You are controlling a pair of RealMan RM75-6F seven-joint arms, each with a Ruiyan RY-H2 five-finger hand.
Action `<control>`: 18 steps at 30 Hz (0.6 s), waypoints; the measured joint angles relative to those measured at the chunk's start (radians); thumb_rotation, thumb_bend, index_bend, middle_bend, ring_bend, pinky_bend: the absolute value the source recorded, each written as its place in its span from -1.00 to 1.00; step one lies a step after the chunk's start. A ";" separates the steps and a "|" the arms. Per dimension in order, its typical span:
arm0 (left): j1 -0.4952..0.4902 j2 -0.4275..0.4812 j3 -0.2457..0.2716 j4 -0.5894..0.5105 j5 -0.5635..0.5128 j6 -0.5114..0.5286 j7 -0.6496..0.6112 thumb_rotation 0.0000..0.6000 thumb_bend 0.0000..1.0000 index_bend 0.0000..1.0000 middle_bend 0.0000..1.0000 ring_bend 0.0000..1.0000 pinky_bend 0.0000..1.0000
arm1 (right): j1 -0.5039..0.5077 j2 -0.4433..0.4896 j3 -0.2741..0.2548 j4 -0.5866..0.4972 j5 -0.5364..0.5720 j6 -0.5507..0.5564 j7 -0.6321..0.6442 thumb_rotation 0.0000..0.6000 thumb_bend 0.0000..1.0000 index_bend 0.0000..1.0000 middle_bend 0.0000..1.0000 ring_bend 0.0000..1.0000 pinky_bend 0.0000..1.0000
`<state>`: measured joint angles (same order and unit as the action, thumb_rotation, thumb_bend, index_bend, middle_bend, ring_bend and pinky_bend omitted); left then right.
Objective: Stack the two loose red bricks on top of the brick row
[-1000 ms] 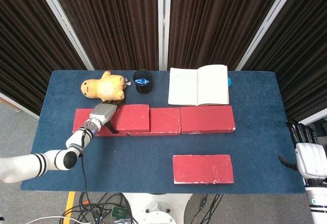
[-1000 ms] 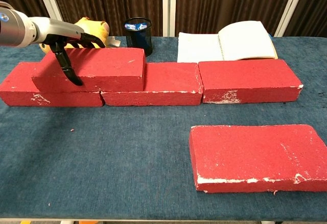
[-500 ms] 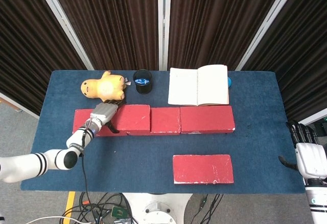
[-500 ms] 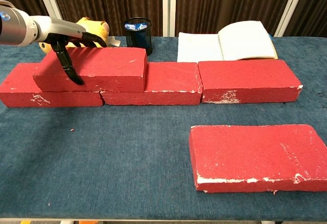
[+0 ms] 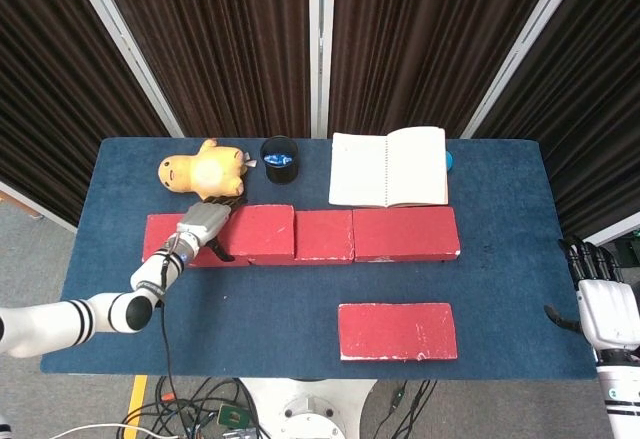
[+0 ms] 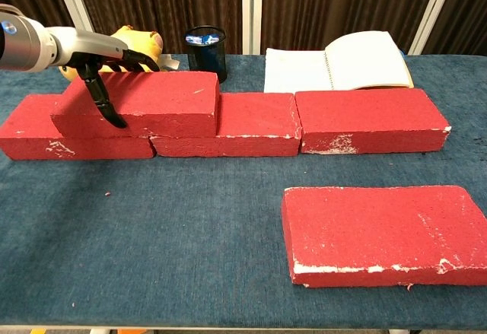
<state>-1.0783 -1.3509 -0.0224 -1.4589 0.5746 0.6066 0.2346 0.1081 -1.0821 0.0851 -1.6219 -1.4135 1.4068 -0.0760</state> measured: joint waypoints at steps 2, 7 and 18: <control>0.000 0.000 -0.001 -0.002 -0.001 0.002 -0.001 1.00 -0.76 -0.99 -0.68 -1.00 -1.00 | -0.001 0.000 0.000 0.000 0.001 0.001 0.001 1.00 -0.80 -1.00 -1.00 -1.00 -1.00; 0.000 0.000 0.001 -0.004 -0.001 0.007 0.000 1.00 -0.76 -0.99 -0.74 -1.00 -1.00 | 0.000 0.000 0.000 0.001 0.002 -0.001 0.001 1.00 -0.80 -1.00 -1.00 -1.00 -1.00; 0.004 0.005 -0.004 -0.008 0.005 0.001 -0.013 1.00 -0.76 -0.99 -0.99 -1.00 -1.00 | 0.001 0.001 0.001 -0.002 0.008 -0.004 -0.004 1.00 -0.80 -1.00 -1.00 -1.00 -1.00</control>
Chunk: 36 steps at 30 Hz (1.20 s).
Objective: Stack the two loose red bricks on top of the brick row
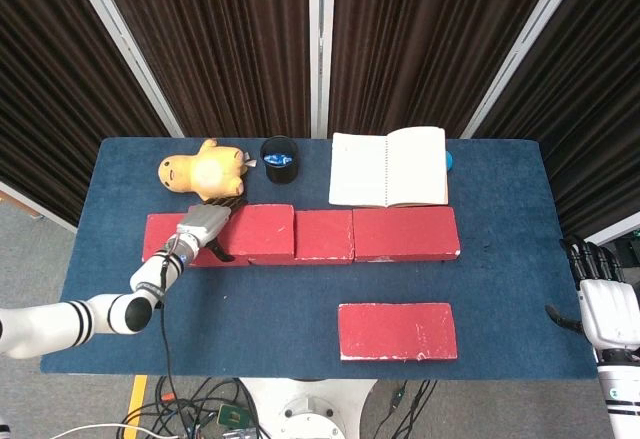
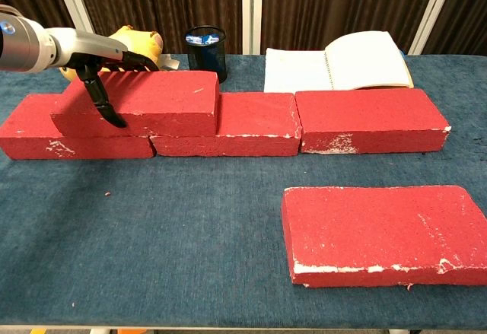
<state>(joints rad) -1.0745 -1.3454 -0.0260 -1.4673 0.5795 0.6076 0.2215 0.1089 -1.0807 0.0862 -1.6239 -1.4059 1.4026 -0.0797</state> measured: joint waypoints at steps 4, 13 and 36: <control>0.000 0.002 -0.001 0.000 0.001 -0.005 -0.004 1.00 -0.76 -1.00 -1.00 -1.00 -1.00 | 0.000 0.001 0.000 -0.001 0.006 -0.004 -0.003 1.00 -0.80 -1.00 -1.00 -1.00 -1.00; 0.001 0.008 -0.004 -0.009 0.014 -0.013 -0.016 1.00 -0.77 -1.00 -1.00 -1.00 -1.00 | 0.000 0.001 0.001 -0.001 0.011 -0.004 -0.002 1.00 -0.80 -1.00 -1.00 -1.00 -1.00; 0.013 0.017 -0.018 -0.031 0.052 0.012 -0.031 1.00 -0.77 -1.00 -1.00 -1.00 -1.00 | -0.003 0.001 0.005 0.004 0.016 0.001 0.003 1.00 -0.80 -1.00 -1.00 -1.00 -1.00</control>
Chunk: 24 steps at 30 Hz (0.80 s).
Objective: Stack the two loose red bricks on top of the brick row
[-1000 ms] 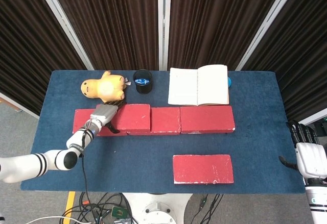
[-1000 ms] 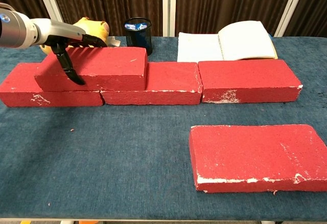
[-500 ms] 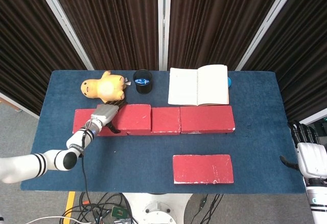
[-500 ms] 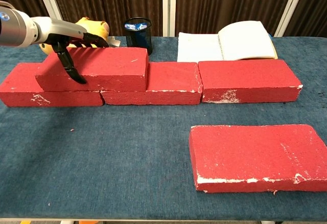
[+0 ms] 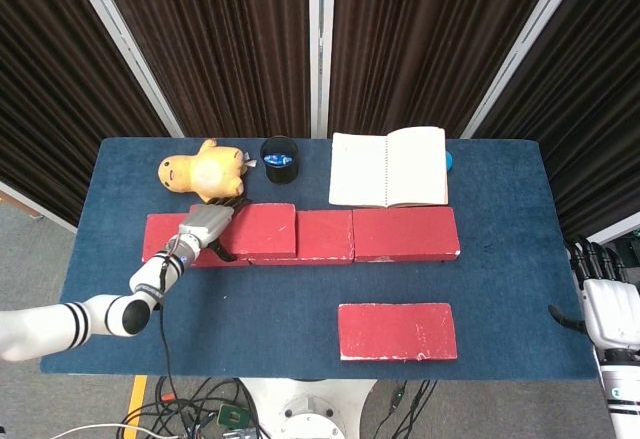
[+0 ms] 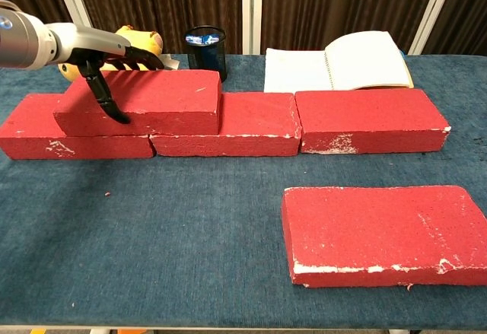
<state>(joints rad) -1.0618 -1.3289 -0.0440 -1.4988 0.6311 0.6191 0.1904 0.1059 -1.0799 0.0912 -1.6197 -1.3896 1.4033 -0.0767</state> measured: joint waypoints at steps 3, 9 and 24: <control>0.000 0.007 -0.002 -0.012 0.003 0.006 0.002 1.00 -0.77 -1.00 -1.00 -1.00 -1.00 | -0.001 0.002 0.001 0.000 0.000 0.003 0.003 1.00 -0.80 -1.00 -1.00 -1.00 -1.00; 0.002 0.037 -0.010 -0.057 0.010 0.026 0.004 1.00 -0.77 -1.00 -1.00 -1.00 -1.00 | -0.003 0.010 -0.001 -0.005 -0.007 0.004 0.009 1.00 -0.80 -1.00 -1.00 -1.00 -1.00; 0.218 0.291 0.004 -0.372 0.217 0.432 0.015 1.00 -0.79 -1.00 -1.00 -1.00 -1.00 | 0.016 0.054 -0.044 -0.111 -0.131 -0.004 -0.057 1.00 -0.96 -1.00 -1.00 -1.00 -1.00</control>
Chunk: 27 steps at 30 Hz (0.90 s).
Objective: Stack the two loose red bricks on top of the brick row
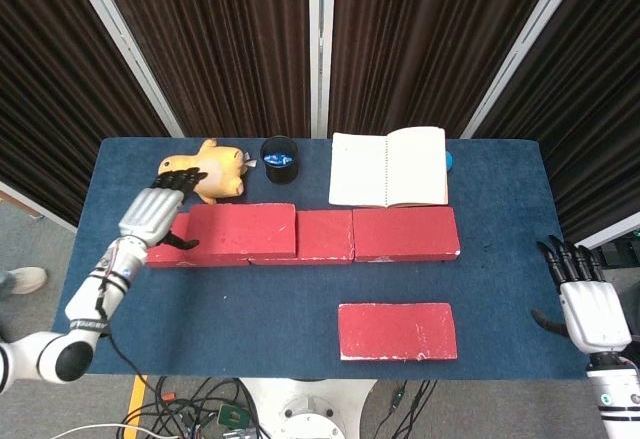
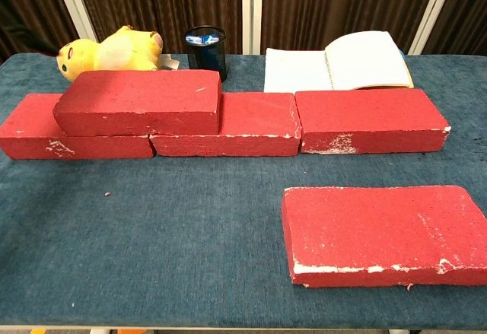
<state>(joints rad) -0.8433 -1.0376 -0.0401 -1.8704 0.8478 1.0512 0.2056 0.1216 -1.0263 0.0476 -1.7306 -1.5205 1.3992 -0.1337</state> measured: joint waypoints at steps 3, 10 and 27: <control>0.099 0.006 0.036 -0.017 0.082 0.150 0.022 1.00 -0.79 -1.00 -1.00 -1.00 -1.00 | 0.012 0.016 -0.036 -0.042 -0.047 -0.041 -0.028 1.00 -1.00 -1.00 -1.00 -1.00 -1.00; 0.361 -0.033 0.121 0.016 0.286 0.433 0.015 1.00 -0.81 -1.00 -1.00 -1.00 -1.00 | 0.058 0.008 -0.107 -0.122 -0.117 -0.185 -0.124 1.00 -1.00 -1.00 -1.00 -1.00 -1.00; 0.602 -0.083 0.170 0.122 0.445 0.502 -0.099 1.00 -0.82 -1.00 -1.00 -1.00 -1.00 | 0.152 -0.185 -0.113 -0.188 0.016 -0.384 -0.397 1.00 -1.00 -1.00 -1.00 -1.00 -1.00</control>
<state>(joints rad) -0.2410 -1.1210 0.1301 -1.7488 1.2928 1.5537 0.1069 0.2734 -1.2117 -0.0652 -1.9184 -1.5040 1.0152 -0.5311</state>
